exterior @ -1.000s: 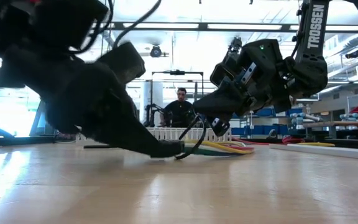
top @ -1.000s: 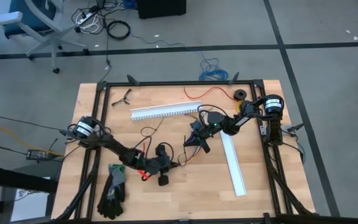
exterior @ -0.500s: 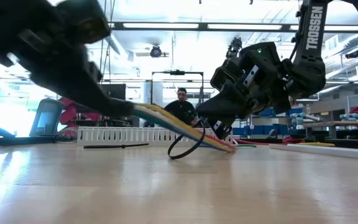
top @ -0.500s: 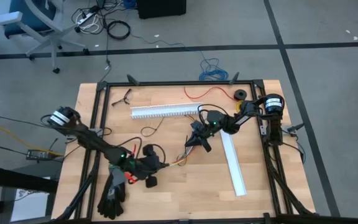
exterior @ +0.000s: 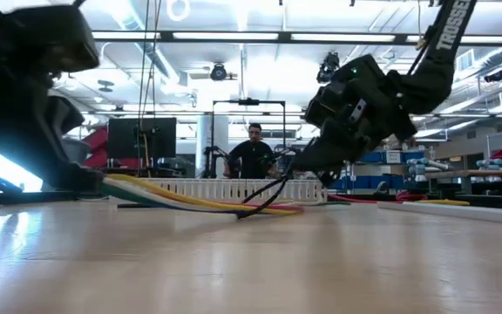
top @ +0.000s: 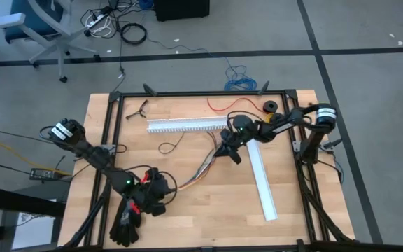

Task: Ziptie cables
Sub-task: Wrap the cable wires with black zip tie

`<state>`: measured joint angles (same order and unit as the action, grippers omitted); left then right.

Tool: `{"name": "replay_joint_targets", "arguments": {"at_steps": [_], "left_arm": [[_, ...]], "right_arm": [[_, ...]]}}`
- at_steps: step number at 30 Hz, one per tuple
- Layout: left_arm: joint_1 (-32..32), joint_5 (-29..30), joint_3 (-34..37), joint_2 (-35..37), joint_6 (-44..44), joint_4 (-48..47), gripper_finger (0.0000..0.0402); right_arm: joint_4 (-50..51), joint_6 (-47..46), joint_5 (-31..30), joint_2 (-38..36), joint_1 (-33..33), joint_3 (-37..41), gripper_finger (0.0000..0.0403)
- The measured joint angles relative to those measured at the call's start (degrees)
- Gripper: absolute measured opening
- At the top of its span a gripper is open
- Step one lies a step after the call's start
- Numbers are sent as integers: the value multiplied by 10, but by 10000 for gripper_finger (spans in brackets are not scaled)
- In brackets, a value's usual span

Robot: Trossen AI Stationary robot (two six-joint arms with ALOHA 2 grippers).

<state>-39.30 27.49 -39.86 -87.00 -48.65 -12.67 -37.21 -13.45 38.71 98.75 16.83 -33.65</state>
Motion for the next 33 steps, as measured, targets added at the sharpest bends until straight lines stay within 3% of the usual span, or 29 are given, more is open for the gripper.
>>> {"name": "replay_joint_targets", "arguments": {"at_steps": [7,15,20,33], "left_arm": [[-38,38,-1,36,-31,-13,31],[-62,59,-35,53,-70,-128,31],[-62,47,-34,52,-75,-129,34],[-61,93,-33,52,-97,-107,180]], "right_arm": [[118,57,-21,-80,33,0,0],[153,77,-58,-103,43,0,0],[155,77,-62,-103,41,0,0],[154,75,-61,-103,10,0,0]]}}
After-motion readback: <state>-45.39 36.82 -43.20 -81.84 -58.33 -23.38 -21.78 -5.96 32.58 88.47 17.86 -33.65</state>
